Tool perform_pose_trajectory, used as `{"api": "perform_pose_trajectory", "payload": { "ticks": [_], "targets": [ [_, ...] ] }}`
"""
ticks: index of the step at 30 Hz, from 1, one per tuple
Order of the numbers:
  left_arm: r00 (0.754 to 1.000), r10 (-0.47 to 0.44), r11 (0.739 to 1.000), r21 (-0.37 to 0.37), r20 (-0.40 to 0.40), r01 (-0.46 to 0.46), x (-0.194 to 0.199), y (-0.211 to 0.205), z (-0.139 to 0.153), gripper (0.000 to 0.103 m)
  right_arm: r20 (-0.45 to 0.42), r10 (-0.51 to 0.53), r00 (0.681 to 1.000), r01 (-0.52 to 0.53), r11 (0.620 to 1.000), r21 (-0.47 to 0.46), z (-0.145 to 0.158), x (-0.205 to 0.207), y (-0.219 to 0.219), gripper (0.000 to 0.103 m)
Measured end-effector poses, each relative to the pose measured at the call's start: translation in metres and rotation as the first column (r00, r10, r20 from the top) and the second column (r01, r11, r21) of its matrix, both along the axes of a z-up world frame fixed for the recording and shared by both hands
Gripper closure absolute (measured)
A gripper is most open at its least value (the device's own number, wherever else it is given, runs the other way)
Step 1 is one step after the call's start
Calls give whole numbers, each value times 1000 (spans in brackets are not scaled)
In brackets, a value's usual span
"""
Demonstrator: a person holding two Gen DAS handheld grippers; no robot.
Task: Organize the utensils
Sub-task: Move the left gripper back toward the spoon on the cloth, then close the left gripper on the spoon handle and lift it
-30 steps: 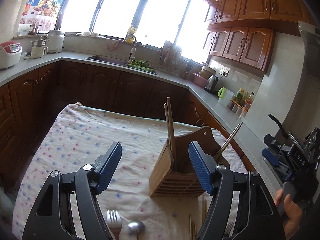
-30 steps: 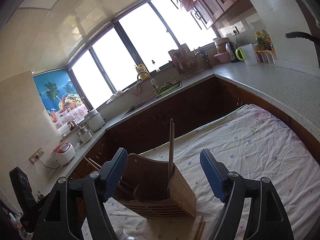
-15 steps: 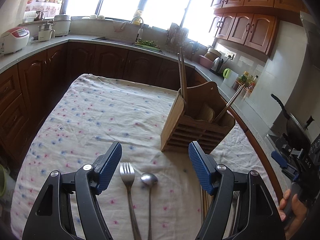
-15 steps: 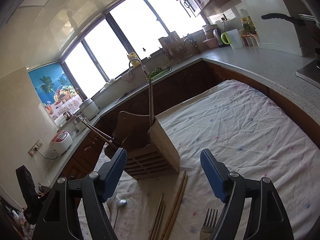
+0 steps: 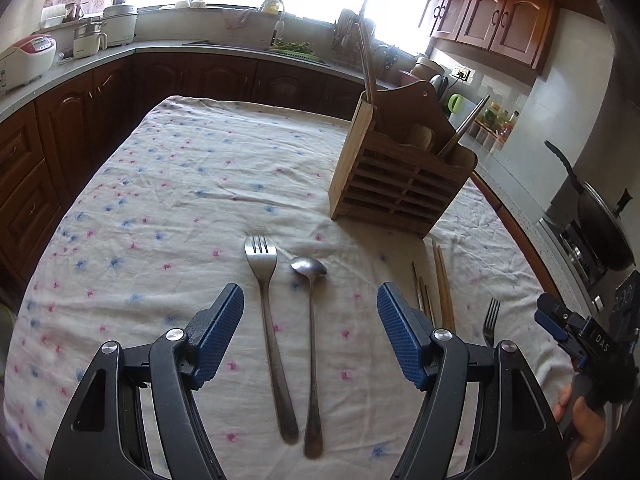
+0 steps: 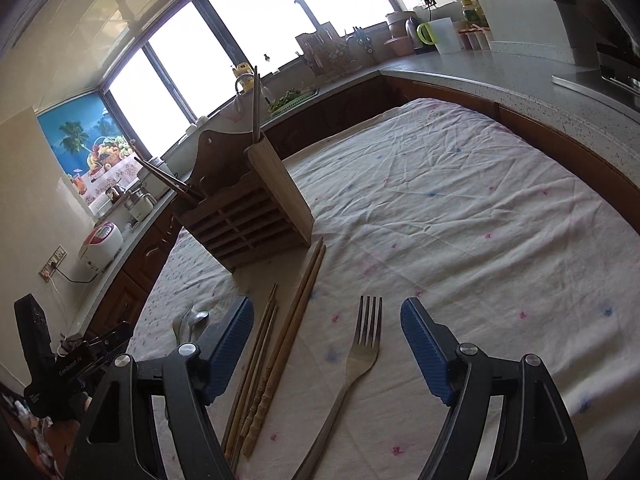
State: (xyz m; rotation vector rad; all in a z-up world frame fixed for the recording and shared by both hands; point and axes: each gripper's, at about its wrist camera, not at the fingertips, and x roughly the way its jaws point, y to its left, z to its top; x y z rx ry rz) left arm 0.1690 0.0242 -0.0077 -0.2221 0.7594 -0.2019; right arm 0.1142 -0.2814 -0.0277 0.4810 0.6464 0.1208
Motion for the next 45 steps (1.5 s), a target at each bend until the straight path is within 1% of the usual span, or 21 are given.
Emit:
{"api": "perform_pose_trajectory", "payload": {
  "ticks": [13, 17, 18, 21, 24, 25, 26, 28, 30, 31, 32, 33, 34, 35, 36, 37, 38, 39, 40, 41, 45],
  "targets": [
    [997, -39, 998, 50, -74, 42, 15, -15, -20, 33, -41, 11, 999, -11, 1000, 2, -13, 6, -3, 25],
    [995, -51, 996, 63, -87, 57, 22, -20, -22, 33, -62, 17, 998, -18, 1000, -16, -16, 12, -2, 25],
    [995, -54, 996, 67, -89, 60, 24, -21, -23, 33, -68, 18, 998, -20, 999, -25, -17, 14, -2, 26],
    [992, -71, 994, 71, -107, 79, 32, -24, -26, 42, -93, 30, 995, -35, 998, -53, -20, 21, 1, 27],
    [988, -83, 993, 77, -134, 94, 42, -26, -32, 50, -128, 44, 991, -57, 994, -95, -23, 33, 3, 35],
    [986, -87, 992, 78, -141, 99, 45, -27, -34, 53, -143, 50, 988, -65, 992, -104, -25, 37, 3, 39],
    [985, -91, 991, 84, -146, 104, 47, -29, -35, 53, -158, 54, 986, -72, 991, -111, -28, 42, 3, 44],
    [982, -101, 988, 101, -158, 117, 54, -33, -38, 53, -186, 60, 981, -85, 988, -131, -32, 49, 4, 49],
    [980, -102, 986, 116, -173, 123, 60, -35, -43, 57, -208, 75, 975, -105, 985, -138, -37, 56, 5, 56],
    [978, -103, 984, 123, -182, 126, 63, -37, -45, 62, -220, 85, 972, -116, 984, -134, -40, 58, 5, 60],
    [975, -107, 983, 129, -193, 133, 66, -38, -48, 68, -211, 85, 974, -117, 983, -143, -40, 59, 6, 61],
    [972, -113, 981, 135, -206, 142, 69, -40, -51, 70, -213, 85, 973, -120, 980, -157, -40, 60, 7, 64],
    [972, -114, 979, 145, -208, 146, 71, -42, -53, 73, -215, 83, 973, -121, 978, -169, -40, 61, 8, 70],
    [974, -116, 976, 161, -197, 148, 71, -44, -53, 73, -217, 89, 972, -127, 978, -164, -40, 62, 8, 83],
    [973, -117, 974, 170, -198, 152, 72, -46, -54, 74, -218, 99, 971, -133, 980, -151, -41, 63, 7, 84],
    [974, -119, 972, 175, -195, 154, 72, -46, -54, 80, -214, 101, 972, -135, 979, -151, -41, 63, 7, 84],
    [973, -121, 972, 177, -196, 156, 74, -46, -54, 90, -211, 102, 972, -137, 978, -158, -40, 61, 8, 85],
    [972, -125, 972, 173, -199, 161, 75, -46, -54, 95, -207, 102, 973, -136, 978, -157, -40, 60, 8, 85],
    [969, -136, 974, 153, -205, 169, 76, -44, -55, 99, -199, 108, 974, -138, 980, -143, -38, 59, 8, 90],
    [968, -144, 976, 130, -207, 173, 76, -42, -54, 99, -195, 109, 975, -137, 981, -135, -37, 58, 8, 101],
    [971, -144, 981, 103, -188, 166, 68, -37, -48, 99, -158, 101, 982, -123, 984, -133, -24, 49, 7, 101]
  ]
}}
